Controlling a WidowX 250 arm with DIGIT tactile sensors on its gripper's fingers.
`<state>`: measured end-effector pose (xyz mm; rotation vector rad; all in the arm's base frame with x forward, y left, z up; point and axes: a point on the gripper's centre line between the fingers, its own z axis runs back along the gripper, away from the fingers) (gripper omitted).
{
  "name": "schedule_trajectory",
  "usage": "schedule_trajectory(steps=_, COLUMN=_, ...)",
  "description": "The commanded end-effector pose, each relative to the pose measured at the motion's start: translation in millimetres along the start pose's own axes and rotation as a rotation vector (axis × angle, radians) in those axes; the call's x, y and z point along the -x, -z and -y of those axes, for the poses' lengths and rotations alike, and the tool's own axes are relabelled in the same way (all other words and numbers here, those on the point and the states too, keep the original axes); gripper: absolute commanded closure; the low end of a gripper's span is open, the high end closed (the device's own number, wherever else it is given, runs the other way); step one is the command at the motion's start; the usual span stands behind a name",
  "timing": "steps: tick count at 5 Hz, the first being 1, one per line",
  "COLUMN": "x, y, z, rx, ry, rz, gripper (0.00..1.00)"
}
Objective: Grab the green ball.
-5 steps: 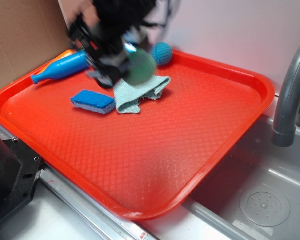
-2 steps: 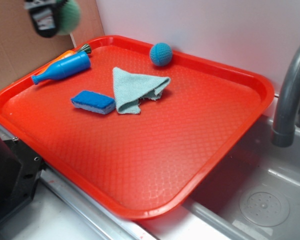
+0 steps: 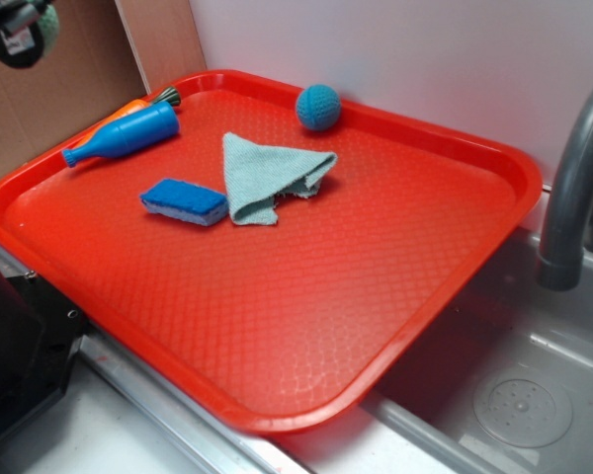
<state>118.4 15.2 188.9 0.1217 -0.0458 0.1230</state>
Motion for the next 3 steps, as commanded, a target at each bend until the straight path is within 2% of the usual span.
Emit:
schedule_trajectory(steps=1, x=-7.7, y=22.7, z=32.5, rx=-0.055, ry=-0.471, rz=-0.080, gripper=1.00)
schedule_trajectory(steps=3, x=-20.6, y=35.1, z=35.8, rx=-0.033, ry=-0.420, rz=-0.057, gripper=1.00)
